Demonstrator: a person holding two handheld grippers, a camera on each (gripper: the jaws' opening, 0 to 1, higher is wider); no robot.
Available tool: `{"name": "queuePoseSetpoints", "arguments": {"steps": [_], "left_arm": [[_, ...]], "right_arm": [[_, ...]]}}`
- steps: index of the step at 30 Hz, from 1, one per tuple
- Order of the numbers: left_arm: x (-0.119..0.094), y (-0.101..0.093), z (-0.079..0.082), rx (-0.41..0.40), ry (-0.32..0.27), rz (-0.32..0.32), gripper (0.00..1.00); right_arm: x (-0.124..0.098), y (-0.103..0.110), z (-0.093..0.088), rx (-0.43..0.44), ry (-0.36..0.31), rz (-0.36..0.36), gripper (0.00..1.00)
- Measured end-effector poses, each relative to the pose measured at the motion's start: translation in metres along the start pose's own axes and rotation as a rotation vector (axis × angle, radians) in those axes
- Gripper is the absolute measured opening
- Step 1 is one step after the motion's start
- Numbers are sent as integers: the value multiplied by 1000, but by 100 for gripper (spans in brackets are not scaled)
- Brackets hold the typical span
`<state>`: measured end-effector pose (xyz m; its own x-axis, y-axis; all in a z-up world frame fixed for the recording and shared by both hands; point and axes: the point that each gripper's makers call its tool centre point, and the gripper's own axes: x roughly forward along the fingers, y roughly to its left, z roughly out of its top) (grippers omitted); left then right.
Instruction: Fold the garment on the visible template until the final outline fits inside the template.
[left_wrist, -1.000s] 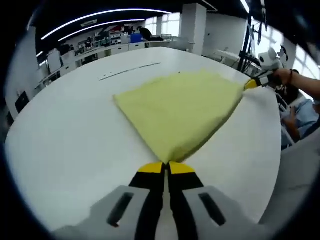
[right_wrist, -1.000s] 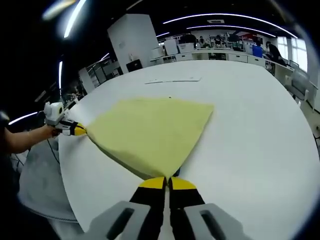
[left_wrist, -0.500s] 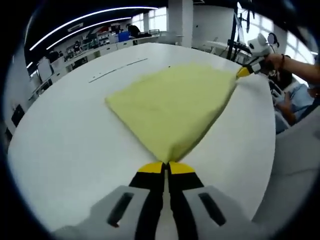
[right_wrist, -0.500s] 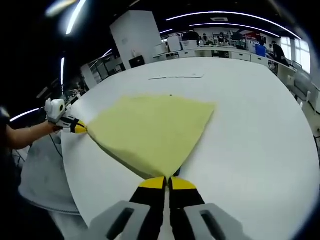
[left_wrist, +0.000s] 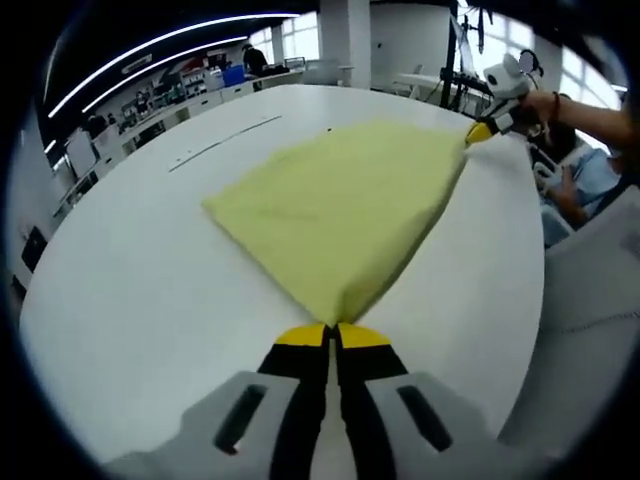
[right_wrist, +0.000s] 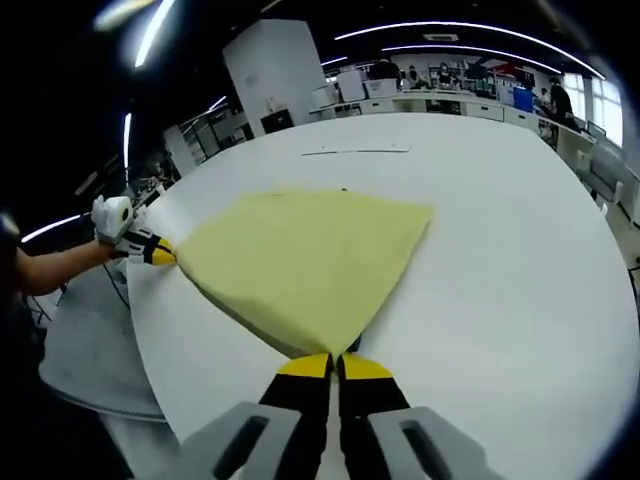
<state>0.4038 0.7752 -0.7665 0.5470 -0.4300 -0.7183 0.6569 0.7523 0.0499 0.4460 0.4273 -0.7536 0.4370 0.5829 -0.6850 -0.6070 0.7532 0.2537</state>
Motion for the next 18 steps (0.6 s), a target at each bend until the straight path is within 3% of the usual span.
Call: {"name": "queuePoseSetpoints", "arguments": {"steps": [5, 18], "left_arm": [[-3, 2, -6, 63, 35, 6, 0], [-6, 6, -11, -54, 4, 34, 0]], "right_arm": [[0, 0, 0, 3, 1, 0, 0], [1, 2, -2, -8, 11, 5, 0]]}}
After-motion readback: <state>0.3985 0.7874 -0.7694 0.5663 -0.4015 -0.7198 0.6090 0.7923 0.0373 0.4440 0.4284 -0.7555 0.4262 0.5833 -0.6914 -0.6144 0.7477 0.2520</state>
